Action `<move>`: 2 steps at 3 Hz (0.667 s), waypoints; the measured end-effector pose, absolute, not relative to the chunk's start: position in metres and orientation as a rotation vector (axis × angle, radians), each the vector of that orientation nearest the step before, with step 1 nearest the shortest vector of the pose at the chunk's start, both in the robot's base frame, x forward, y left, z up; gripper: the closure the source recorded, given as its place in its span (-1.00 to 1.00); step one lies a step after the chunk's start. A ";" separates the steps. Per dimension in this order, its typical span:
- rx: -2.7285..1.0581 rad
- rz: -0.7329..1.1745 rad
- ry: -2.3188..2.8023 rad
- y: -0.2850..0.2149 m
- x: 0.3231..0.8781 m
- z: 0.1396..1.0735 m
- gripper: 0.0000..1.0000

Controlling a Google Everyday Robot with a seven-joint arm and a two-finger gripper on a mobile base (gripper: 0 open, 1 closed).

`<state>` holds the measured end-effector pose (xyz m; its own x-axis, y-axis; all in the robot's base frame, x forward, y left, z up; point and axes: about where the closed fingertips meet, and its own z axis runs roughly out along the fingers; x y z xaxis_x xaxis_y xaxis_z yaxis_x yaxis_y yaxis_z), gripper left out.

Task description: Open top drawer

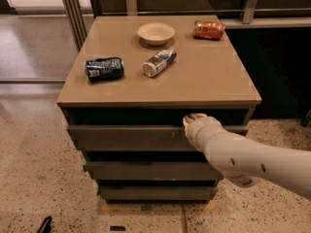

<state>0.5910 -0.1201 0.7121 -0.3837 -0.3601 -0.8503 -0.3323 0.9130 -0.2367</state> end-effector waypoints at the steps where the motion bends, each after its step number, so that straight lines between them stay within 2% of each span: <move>1: -0.451 -0.081 1.989 -0.125 0.610 0.717 1.00; 2: -0.447 -0.084 1.988 -0.125 0.610 0.718 1.00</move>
Offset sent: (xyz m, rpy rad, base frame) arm 0.0167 -0.0045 0.0041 -0.0095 -0.0210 -0.0477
